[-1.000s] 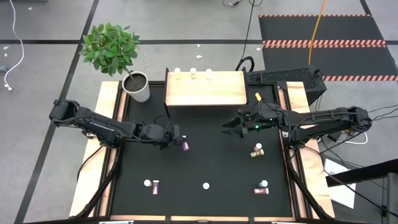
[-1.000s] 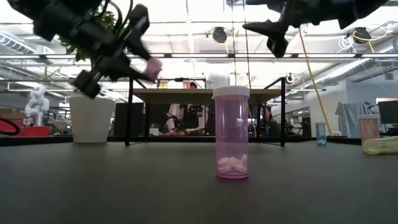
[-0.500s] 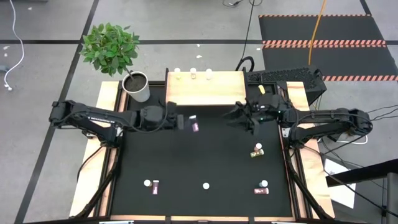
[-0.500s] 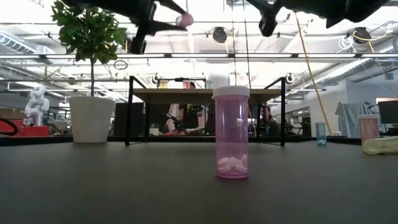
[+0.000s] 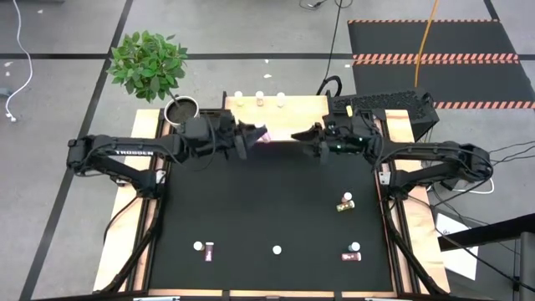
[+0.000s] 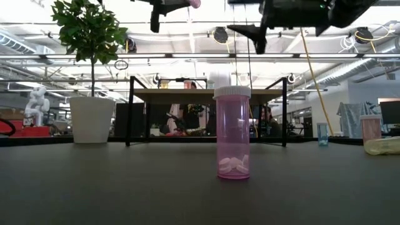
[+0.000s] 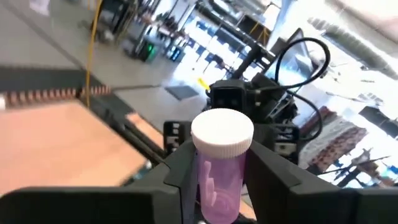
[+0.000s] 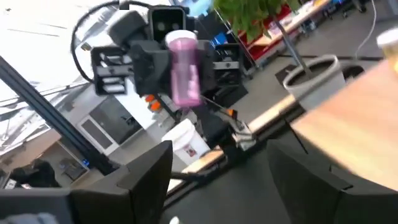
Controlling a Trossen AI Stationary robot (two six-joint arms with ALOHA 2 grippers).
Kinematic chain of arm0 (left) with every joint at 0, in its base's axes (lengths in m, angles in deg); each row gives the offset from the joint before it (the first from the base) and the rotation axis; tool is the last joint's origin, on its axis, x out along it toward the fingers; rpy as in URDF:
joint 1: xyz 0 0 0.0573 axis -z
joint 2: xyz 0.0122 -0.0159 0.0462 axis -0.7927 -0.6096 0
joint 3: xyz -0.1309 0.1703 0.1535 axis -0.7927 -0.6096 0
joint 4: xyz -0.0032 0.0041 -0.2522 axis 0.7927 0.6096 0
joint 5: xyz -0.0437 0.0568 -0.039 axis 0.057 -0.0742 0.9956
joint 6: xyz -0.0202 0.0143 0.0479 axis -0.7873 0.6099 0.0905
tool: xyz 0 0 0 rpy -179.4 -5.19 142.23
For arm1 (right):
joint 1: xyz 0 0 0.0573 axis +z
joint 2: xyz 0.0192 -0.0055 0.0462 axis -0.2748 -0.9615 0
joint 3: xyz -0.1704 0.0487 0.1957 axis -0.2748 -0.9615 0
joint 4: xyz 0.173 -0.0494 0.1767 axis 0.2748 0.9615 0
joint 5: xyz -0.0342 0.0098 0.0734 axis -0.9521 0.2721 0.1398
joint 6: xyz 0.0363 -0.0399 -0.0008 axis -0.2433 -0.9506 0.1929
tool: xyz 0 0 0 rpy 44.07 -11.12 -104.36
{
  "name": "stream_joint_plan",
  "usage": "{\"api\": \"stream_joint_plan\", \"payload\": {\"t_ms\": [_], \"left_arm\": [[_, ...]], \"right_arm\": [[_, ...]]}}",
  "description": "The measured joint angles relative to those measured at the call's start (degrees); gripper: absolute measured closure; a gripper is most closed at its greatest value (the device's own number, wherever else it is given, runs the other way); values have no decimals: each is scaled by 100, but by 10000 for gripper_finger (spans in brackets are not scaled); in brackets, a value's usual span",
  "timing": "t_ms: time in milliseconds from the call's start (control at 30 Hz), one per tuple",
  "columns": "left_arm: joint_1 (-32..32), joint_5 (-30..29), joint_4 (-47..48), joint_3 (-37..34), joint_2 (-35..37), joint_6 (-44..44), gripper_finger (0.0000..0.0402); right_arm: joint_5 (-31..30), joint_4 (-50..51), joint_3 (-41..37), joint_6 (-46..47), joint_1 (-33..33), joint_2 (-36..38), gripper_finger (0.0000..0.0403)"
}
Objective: Pick and place medicine bottles onto shelf by color
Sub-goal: Put the top pink pill bottle on the shelf
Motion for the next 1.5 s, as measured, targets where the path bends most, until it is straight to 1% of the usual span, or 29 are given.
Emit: {"api": "stream_joint_plan", "payload": {"t_ms": [67, 167, 233, 300, 433, 500, 567, 667, 733, 867, 1000, 1167, 1367, 1500], "left_arm": [[-186, 249, -230, 1, -78, 305, 286], [-484, 830, -614, 0, -243, 728, 286], [-676, 1196, -1028, 0, -369, 832, 286], [-876, 1450, -1267, 0, -462, 908, 286], [-1197, 1854, -1485, 0, -613, 884, 286], [-1257, 2008, -1546, 0, -669, 928, 286], [-1273, 2084, -1582, 0, -736, 1050, 286], [-1278, 2131, -1686, 0, -896, 1316, 286], [-1280, 2126, -1912, 0, -1020, 1321, 286], [-1273, 2043, -1988, 86, -1179, 1372, 286], [-1273, 1999, -1960, 228, -1342, 1400, 286], [-1269, 1964, -1954, 295, -1391, 1400, 286], [-1269, 1775, -1802, 295, -1395, 1398, 286], [-1265, 1579, -1775, 295, -1395, 1396, 282]], "right_arm": [[0, 74, 306, -150, -35, -145, 146], [-51, 666, 930, -710, -147, -448, 146], [-110, 1111, 1341, -1078, -257, -677, 146], [-5, 1331, 1694, -1313, -353, -869, 146], [157, 1338, 2027, -1557, -453, -1039, 146], [188, 1369, 2115, -1656, -521, -1145, 146], [351, 1372, 2191, -1759, -609, -1275, 146], [492, 1364, 2211, -1838, -734, -1397, 146], [602, 1358, 2216, -1845, -795, -1474, 146], [1072, 1375, 2214, -1921, -858, -1574, 147], [1069, 1342, 2210, -1917, -852, -1578, 155], [1066, 1356, 2210, -1924, -891, -1551, 191], [1061, 1373, 2205, -1924, -895, -1546, 245], [1049, 1512, 2205, -2002, -897, -1544, 272]]}}
